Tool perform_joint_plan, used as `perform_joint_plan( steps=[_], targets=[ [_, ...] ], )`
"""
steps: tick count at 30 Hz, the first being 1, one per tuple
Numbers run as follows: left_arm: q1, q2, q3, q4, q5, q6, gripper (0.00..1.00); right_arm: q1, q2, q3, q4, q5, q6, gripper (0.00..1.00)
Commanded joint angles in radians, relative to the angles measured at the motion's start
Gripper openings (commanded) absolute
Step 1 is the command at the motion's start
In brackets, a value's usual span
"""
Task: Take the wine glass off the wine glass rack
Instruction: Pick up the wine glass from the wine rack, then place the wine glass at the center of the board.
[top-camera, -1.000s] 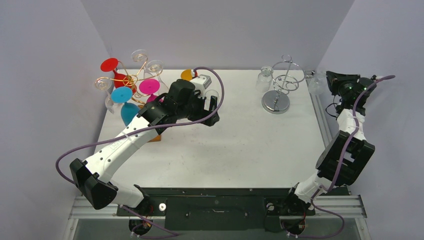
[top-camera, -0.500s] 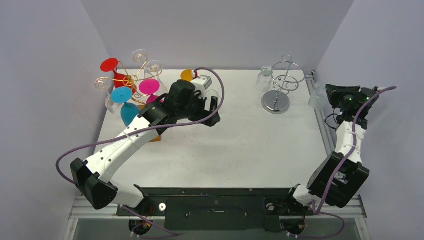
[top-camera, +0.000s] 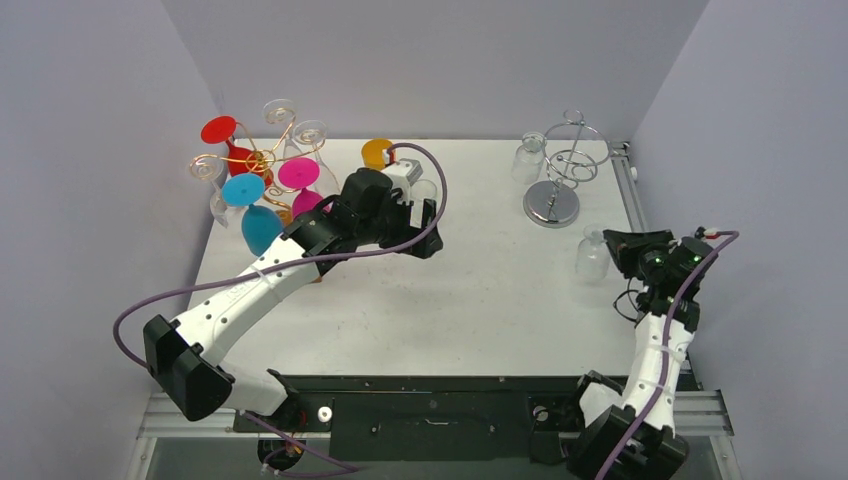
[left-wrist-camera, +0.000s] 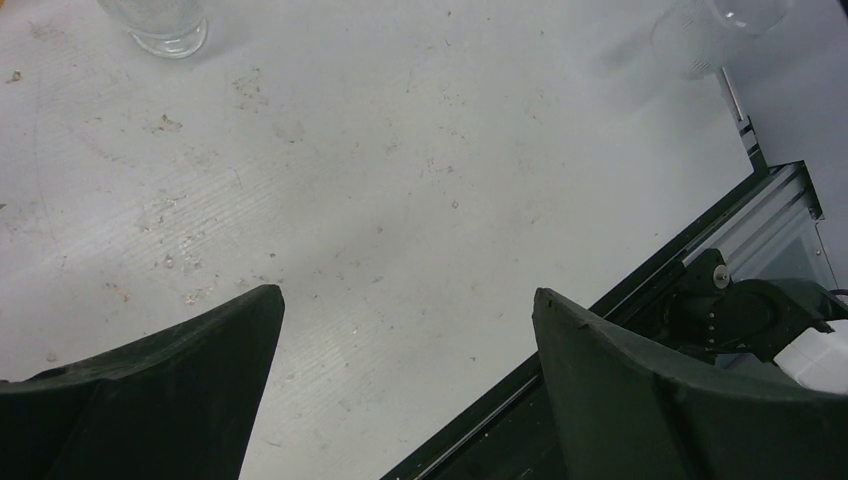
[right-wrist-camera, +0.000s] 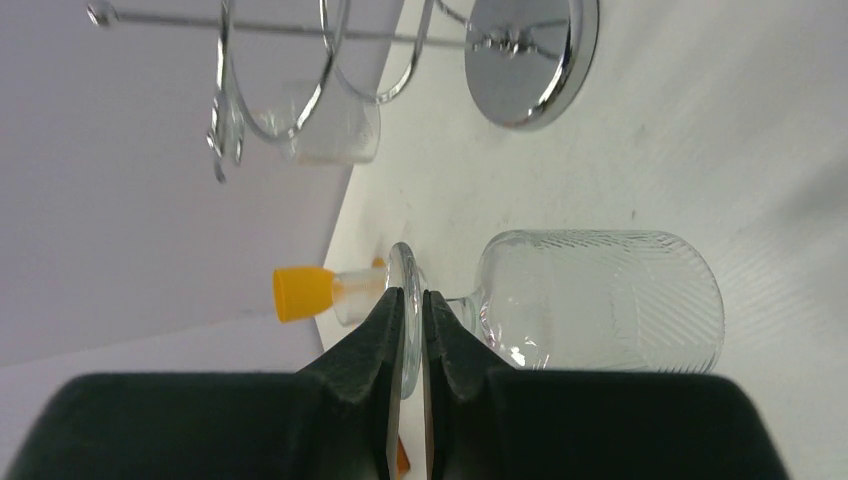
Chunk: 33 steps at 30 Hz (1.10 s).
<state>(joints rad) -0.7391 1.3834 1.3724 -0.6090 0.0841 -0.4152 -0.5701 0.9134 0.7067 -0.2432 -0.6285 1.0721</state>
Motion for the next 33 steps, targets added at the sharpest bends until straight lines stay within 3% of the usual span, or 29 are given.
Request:
perform_joint_plan(
  steps=[1, 7, 12, 16, 23, 33],
  targets=[
    [-0.003, -0.055, -0.024, 0.097, 0.002, -0.034, 0.95, 0.132, -0.13, -0.086, 0.0, -0.031, 0.007, 0.0],
    [-0.002, -0.074, -0.049, 0.134, 0.009, -0.063, 0.97, 0.41, -0.222, -0.15, 0.066, 0.071, 0.148, 0.0],
    [-0.001, -0.097, -0.047, 0.171, 0.043, -0.09, 0.97, 0.663, -0.216, -0.083, 0.162, 0.189, 0.285, 0.0],
    [0.013, -0.126, -0.035, 0.219, 0.103, -0.122, 0.97, 0.784, -0.165, 0.016, 0.246, 0.258, 0.37, 0.0],
    [0.095, -0.177, -0.049, 0.397, 0.272, -0.275, 0.96, 0.841, -0.022, 0.184, 0.525, 0.273, 0.558, 0.0],
    [0.197, -0.144, -0.091, 0.715, 0.376, -0.486, 0.99, 0.913, 0.212, 0.337, 0.912, 0.256, 0.79, 0.0]
  ],
)
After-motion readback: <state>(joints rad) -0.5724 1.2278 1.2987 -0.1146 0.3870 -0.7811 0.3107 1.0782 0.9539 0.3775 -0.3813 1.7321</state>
